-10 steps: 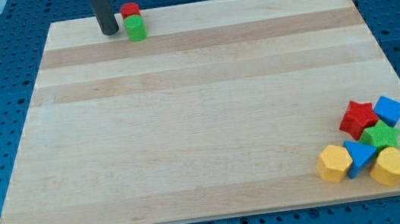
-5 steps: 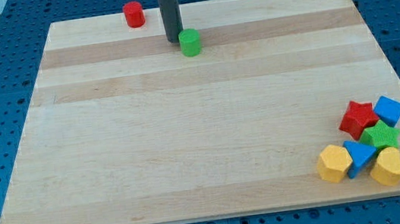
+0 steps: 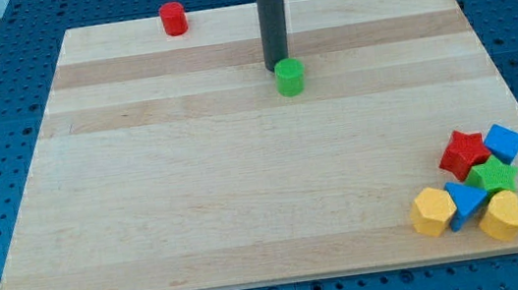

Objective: Push the green circle into a group of blocks

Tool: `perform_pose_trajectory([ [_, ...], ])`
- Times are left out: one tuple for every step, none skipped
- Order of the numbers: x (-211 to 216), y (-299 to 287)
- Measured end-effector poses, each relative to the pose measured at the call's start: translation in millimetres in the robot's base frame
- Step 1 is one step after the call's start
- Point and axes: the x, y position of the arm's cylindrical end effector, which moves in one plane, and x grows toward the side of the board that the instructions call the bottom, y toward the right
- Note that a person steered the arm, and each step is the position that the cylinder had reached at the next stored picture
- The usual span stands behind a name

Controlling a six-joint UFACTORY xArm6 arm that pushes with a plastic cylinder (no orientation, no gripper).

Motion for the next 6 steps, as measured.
perform_pose_trajectory([
  [30,3],
  [58,21],
  [85,40],
  [115,51],
  [139,54],
  [157,54],
])
